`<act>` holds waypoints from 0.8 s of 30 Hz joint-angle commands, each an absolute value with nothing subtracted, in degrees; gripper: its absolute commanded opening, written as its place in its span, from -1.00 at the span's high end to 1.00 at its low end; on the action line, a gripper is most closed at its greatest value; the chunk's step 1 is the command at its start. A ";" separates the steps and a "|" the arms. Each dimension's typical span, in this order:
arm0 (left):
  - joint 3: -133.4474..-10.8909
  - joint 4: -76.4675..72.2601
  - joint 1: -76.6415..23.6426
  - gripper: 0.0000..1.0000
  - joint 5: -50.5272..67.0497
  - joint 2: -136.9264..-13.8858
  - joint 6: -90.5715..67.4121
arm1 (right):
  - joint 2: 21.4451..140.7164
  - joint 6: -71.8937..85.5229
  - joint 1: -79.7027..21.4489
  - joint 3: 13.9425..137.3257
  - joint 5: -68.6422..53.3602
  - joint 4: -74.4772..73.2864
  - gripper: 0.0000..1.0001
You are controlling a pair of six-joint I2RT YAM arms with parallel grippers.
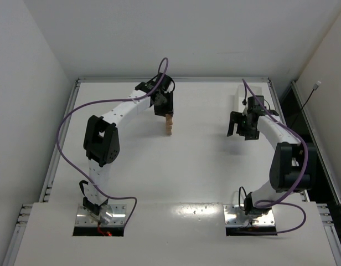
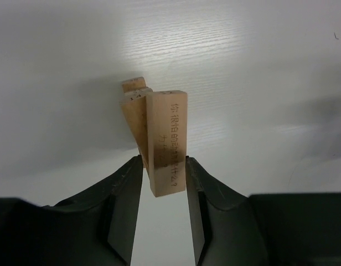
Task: Build the wood block tower
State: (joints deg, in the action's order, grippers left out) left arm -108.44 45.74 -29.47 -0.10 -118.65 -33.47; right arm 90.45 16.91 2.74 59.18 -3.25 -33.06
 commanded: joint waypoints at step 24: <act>-108.46 43.33 -28.74 -0.52 -8.16 -109.08 -30.41 | 94.03 15.38 -5.18 67.49 -6.06 -29.62 -0.62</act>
